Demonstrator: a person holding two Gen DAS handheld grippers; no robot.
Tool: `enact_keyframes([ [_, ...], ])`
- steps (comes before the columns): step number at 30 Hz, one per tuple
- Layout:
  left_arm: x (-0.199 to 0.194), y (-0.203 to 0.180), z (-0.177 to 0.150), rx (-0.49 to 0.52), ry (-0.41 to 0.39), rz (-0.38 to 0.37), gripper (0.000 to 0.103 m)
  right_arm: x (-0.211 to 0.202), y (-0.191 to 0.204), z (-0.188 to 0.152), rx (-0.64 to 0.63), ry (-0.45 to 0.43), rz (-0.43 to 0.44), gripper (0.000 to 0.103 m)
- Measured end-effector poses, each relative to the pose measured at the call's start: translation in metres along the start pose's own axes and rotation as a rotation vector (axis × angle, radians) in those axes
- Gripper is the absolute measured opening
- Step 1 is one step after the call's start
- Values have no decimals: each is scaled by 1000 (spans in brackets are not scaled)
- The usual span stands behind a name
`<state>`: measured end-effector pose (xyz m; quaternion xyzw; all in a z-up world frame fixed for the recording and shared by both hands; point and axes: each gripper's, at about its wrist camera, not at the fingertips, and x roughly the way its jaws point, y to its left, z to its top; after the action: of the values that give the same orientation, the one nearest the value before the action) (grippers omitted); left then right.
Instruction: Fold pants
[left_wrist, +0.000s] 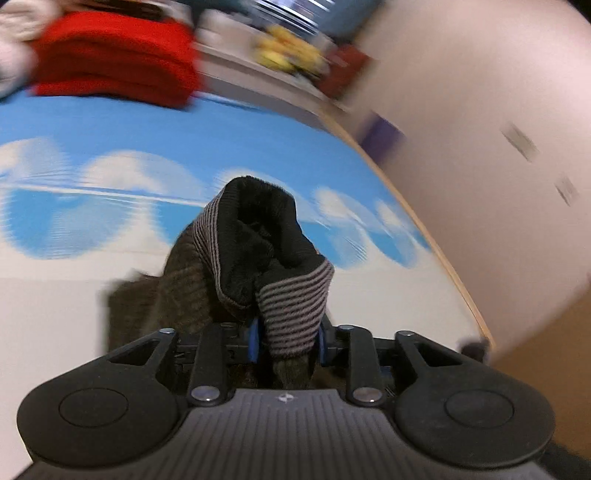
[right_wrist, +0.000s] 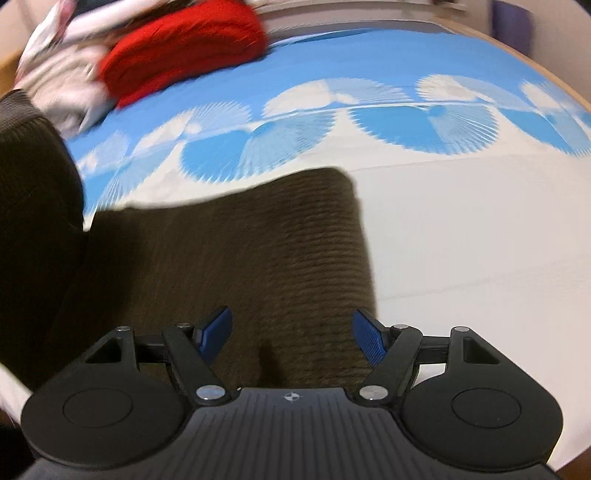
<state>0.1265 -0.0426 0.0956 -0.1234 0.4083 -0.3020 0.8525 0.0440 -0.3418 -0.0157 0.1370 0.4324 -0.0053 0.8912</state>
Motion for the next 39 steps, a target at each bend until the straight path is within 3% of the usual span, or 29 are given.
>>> enact_keyframes([
  [2,27,-30,-3,74,70,-61,50,-5,-19,4,102,-30,11,74],
  [4,40,-44,-5,99,97,-120,51,-7,-37,7,190,-36,34,74],
  [7,34,-35,4,62,46,-103,51,-8,-60,7,308,-18,116,74],
  [9,26,-15,10,9,20,-52,50,-5,-66,6,338,3,160,74],
  [13,19,36,8,-84,72,92,48,2,-53,8,303,38,213,75],
  [16,24,65,-13,-56,150,154,47,12,-34,9,267,76,257,80],
  [17,29,75,-24,-46,202,167,41,18,-26,10,252,93,262,81],
  [21,54,87,-67,111,408,218,39,41,4,10,224,171,265,91],
  [23,61,89,-84,188,468,259,40,54,19,7,201,218,244,92],
  [27,57,97,-79,157,456,245,40,66,41,5,135,246,185,101],
  [30,53,102,-75,158,455,270,40,71,56,5,99,250,150,101],
  [33,48,103,-71,161,439,285,40,64,63,4,65,218,143,77],
  [34,44,102,-71,163,425,288,40,60,66,5,54,201,139,64],
  [36,33,100,-66,144,384,287,40,44,71,7,1,142,141,46],
  [38,24,101,-57,110,328,286,40,22,74,12,-38,62,174,37],
  [39,20,101,-53,94,295,287,40,6,74,15,-49,8,218,22],
])
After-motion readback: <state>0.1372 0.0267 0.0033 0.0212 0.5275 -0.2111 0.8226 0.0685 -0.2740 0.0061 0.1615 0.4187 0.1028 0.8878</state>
